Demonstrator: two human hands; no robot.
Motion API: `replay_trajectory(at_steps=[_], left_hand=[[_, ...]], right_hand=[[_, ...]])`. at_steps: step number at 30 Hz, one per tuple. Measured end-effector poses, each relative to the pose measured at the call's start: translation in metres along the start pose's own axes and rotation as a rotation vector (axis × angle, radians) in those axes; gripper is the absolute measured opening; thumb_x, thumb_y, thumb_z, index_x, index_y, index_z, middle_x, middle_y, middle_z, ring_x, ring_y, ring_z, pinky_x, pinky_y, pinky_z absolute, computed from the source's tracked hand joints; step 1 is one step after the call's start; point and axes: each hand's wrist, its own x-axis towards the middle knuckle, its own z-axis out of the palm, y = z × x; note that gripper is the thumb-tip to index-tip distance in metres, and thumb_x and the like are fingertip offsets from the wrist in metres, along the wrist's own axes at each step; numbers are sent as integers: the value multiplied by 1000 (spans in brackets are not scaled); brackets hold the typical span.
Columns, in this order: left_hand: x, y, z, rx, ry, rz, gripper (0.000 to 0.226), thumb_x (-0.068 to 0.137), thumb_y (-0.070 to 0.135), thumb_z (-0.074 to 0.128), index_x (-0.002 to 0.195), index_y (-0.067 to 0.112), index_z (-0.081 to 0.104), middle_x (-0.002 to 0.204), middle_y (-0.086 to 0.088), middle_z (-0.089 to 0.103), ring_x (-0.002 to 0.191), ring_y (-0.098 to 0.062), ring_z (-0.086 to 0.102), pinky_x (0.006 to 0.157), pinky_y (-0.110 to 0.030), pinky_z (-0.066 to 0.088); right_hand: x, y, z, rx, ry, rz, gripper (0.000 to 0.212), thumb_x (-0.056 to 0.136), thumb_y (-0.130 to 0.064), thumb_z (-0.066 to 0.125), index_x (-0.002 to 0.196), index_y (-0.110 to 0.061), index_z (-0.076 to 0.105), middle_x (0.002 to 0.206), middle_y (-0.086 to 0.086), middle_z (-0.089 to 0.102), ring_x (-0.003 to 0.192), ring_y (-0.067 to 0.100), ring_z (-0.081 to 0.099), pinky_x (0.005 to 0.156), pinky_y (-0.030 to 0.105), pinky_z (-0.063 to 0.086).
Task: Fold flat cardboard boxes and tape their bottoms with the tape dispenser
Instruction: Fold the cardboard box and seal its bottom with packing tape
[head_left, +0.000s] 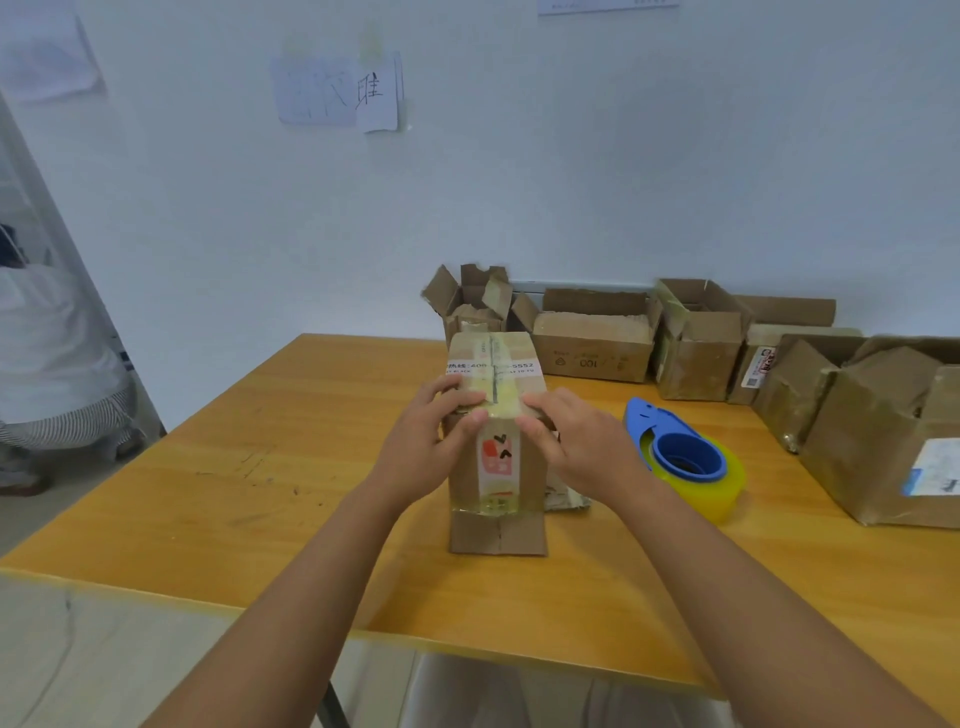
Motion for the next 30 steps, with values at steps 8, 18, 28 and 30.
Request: replay_trajectory(at_steps=[8, 18, 28, 30], left_hand=[[5, 4, 8, 62, 61, -2, 29, 101, 32, 50, 124, 21, 66, 151, 1, 40, 130, -6, 37, 95, -28, 43], [2, 16, 25, 397, 145, 137, 36, 101, 36, 51, 129, 17, 64, 138, -9, 54, 131, -27, 47, 95, -47, 50], [10, 14, 28, 387, 161, 154, 30, 99, 26, 56, 125, 15, 66, 137, -6, 54, 130, -26, 47, 86, -45, 54], [9, 14, 28, 387, 170, 173, 28, 99, 22, 58, 123, 12, 67, 132, -8, 56, 130, -29, 46, 89, -48, 54]], right_hand=[[-8, 27, -6, 175, -26, 233, 51, 105, -49, 33, 153, -32, 32, 141, -2, 52, 129, 17, 47, 100, 45, 46], [-32, 67, -3, -363, -276, 769, 60, 101, -39, 48, 153, -23, 23, 139, 15, 47, 114, 30, 57, 94, 43, 50], [-23, 74, -36, 561, 234, 659, 26, 105, -28, 48, 127, -38, 53, 126, -4, 53, 89, 12, 56, 64, 30, 45], [-28, 77, -32, 609, 237, 662, 23, 106, -26, 46, 124, -35, 56, 132, -4, 54, 102, 14, 55, 70, 27, 44]])
